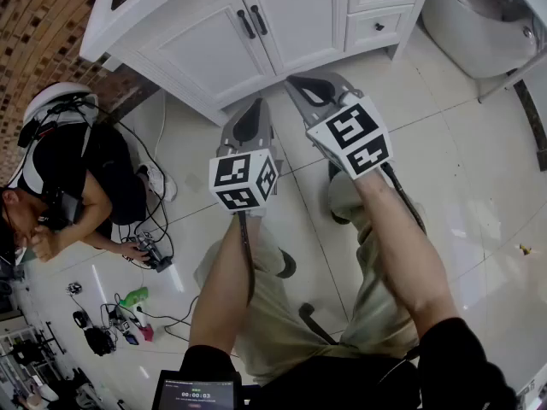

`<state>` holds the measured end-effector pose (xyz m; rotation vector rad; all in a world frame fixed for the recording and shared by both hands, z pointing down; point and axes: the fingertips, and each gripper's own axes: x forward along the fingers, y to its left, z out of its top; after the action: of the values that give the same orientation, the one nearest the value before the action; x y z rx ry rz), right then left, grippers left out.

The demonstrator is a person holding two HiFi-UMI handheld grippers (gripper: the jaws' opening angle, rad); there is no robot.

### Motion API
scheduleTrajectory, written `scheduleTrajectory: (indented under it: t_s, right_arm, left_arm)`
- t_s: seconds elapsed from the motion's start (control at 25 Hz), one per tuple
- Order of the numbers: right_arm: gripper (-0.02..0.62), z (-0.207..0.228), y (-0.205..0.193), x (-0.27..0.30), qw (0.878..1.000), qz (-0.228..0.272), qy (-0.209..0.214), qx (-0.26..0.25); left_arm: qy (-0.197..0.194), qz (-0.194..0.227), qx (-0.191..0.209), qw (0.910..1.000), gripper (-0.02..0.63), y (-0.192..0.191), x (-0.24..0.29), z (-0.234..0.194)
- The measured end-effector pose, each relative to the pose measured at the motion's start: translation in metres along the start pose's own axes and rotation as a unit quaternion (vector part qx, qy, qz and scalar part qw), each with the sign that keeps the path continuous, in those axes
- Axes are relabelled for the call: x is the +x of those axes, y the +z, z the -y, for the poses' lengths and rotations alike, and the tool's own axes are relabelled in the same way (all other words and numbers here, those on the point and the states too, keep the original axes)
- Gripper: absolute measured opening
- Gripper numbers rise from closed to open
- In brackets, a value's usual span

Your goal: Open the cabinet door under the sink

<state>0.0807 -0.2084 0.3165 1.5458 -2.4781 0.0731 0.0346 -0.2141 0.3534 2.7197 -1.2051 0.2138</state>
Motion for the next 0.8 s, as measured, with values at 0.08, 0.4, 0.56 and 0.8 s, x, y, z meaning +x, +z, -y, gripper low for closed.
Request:
scheduleTrajectory:
  t_s: [0.08, 0.4, 0.56, 0.8]
  right_arm:
    - [-0.008, 0.018, 0.008, 0.006, 1.000, 0.004, -0.006, -0.011]
    - [-0.008, 0.063, 0.017, 0.042, 0.999, -0.001, 0.000, -0.041]
    - [-0.008, 0.089, 0.025, 0.066, 0.999, 0.003, -0.004, -0.049]
    - [-0.008, 0.127, 0.021, 0.098, 0.998, -0.009, 0.005, -0.063]
  left_arm:
    - [-0.009, 0.003, 0.015, 0.9998, 0.018, 0.009, 0.015, 0.005]
    - [0.030, 0.018, -0.029, 0.9990, 0.066, 0.012, 0.097, -0.043]
    - [0.043, 0.053, -0.003, 0.9977, 0.083, 0.045, 0.134, -0.062]
    - [0.072, 0.019, 0.003, 0.9972, 0.104, 0.032, 0.186, -0.100]
